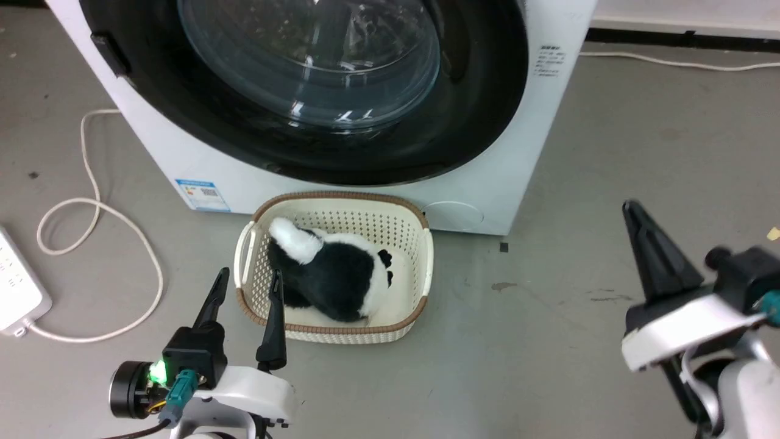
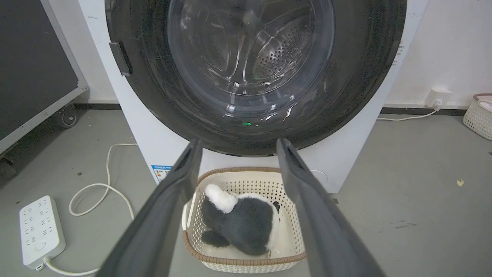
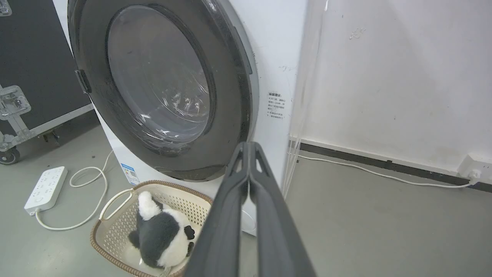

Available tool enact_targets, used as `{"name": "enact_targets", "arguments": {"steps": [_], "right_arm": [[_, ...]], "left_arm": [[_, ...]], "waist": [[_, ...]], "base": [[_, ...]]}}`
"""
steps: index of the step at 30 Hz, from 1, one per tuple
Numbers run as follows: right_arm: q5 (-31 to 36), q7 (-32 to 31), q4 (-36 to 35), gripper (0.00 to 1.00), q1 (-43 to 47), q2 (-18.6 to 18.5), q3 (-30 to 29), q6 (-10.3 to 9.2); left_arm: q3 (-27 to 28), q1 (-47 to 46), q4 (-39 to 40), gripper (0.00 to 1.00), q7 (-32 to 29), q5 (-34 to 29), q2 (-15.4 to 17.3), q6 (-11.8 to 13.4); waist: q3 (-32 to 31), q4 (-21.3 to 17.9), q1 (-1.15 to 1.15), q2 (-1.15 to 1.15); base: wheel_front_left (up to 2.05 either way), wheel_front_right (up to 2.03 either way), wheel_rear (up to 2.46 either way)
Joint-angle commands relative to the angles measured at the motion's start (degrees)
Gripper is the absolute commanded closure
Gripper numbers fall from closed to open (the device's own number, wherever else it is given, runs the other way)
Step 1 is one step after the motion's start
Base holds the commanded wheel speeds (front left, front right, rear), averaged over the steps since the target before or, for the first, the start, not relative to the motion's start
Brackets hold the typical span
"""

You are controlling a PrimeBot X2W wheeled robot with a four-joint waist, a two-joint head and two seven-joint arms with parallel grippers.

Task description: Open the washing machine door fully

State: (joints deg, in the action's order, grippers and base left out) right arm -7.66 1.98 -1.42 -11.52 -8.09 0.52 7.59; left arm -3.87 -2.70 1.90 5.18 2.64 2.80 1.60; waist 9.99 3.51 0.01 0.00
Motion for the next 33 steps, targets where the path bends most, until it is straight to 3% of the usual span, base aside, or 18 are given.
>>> {"name": "enact_targets", "arguments": {"steps": [1,13,33], "right_arm": [[-1.4,-0.4,0.2,1.00,-1.9,-0.5,-0.2,-0.04],[-13.0,-5.7,5.2,1.00,-12.2,0.1,-3.8,-0.05],[-30.0,-23.0,20.9,1.00,-34.1,3.8,-13.5,-0.06]], "left_arm": [[-0.3,-1.3,0.4,0.00,0.6,0.2,0.0,0.4],[-1.7,-2.4,0.9,0.00,2.1,0.9,0.0,1.0],[-3.9,-5.0,1.9,0.00,4.4,1.8,0.1,2.2]], "waist": [[0.5,0.5,-0.01,0.00],[2.8,2.7,-0.01,0.00],[9.4,6.3,-0.01,0.00]], "base": [[0.00,0.00,0.00],[0.00,0.00,0.00],[0.00,0.00,0.00]]}}
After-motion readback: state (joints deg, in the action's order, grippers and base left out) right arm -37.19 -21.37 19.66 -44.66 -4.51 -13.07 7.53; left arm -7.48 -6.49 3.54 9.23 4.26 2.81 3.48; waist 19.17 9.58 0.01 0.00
